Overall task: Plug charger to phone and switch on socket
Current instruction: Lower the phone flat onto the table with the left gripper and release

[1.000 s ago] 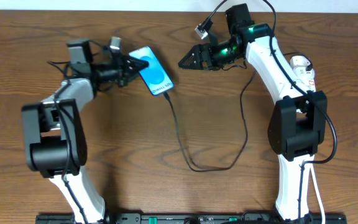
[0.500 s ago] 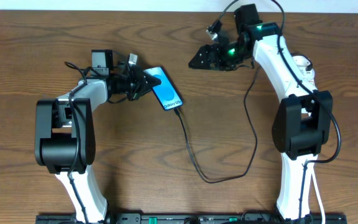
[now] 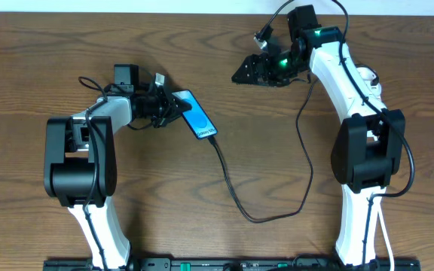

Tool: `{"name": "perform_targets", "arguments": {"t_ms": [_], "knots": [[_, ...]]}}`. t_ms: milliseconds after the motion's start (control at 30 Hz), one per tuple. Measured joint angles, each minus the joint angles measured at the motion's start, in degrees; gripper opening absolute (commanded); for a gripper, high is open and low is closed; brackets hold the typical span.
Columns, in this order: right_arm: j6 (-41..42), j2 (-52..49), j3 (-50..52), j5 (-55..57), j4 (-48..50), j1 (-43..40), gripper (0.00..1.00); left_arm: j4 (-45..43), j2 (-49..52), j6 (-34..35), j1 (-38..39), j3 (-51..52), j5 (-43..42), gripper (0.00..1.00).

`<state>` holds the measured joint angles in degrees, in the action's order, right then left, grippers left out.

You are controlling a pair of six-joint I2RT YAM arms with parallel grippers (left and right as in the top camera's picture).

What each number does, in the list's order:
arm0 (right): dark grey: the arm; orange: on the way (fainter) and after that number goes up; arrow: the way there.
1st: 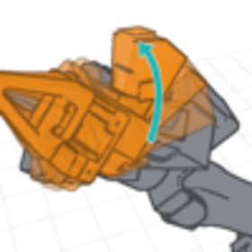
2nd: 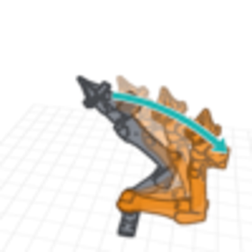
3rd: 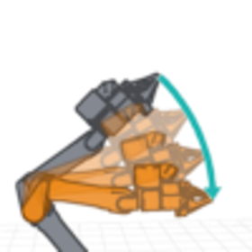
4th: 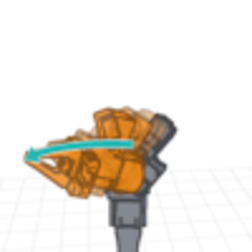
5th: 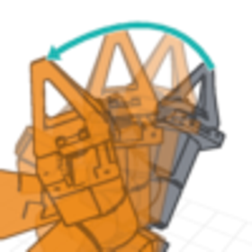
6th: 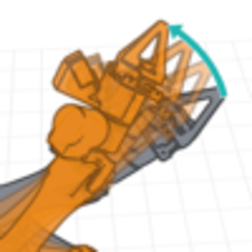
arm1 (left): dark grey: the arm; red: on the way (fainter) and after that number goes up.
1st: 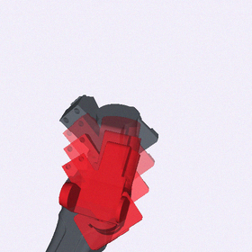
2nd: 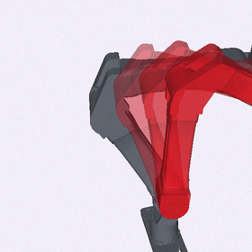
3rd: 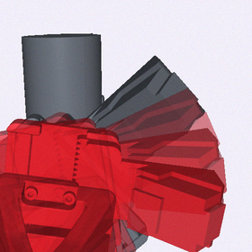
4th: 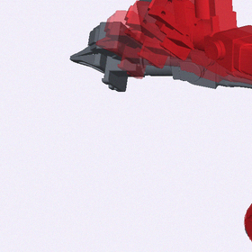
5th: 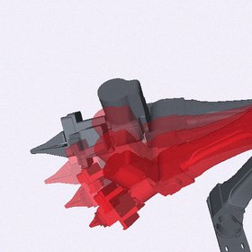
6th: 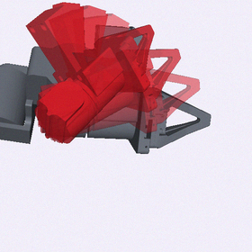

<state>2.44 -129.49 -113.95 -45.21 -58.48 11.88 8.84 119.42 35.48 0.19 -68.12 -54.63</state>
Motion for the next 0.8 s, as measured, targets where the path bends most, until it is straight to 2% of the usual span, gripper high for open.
{"name": "perform_targets", "arguments": {"t_ms": [233,267,300,333,467,533,567,633,800], "knots": [[-0.1,0.0,0.0,1.7,-0.9,0.0,0.89,4.2,0.0,-0.6,0.3,-0.5,2.3,0.08],[-0.1,0.0,0.0,2.0,-0.9,0.0,0.89,4.2,0.0,-0.7,0.3,-0.5,2.3,0.14],[-0.1,0.0,0.0,2.1,-0.9,0.0,0.89,4.2,0.0,-0.7,0.3,-0.5,2.3,0.17],[-0.1,0.0,0.0,2.4,-0.9,0.0,0.89,4.2,0.0,-0.9,0.3,-0.5,2.5,0.29],[-0.1,0.0,0.0,3.0,-0.9,0.0,0.89,5.0,0.1,-0.8,0.4,-0.5,4.7,0.43],[-0.1,0.0,0.0,3.3,-0.9,0.0,0.89,4.7,0.0,-0.8,0.4,-0.6,4.1,0.54],[-0.1,0.0,0.0,3.3,-0.9,0.0,0.89,4.6,0.0,-0.8,0.4,-0.6,3.7,0.64],[-0.2,0.0,0.0,3.4,-0.9,0.0,0.89,4.5,-0.2,-0.6,0.4,-0.9,2.9,0.74],[-0.5,0.0,0.0,3.5,-1.0,0.0,0.89,4.8,-0.9,-0.8,0.2,-1.3,2.3,0.79]]}}
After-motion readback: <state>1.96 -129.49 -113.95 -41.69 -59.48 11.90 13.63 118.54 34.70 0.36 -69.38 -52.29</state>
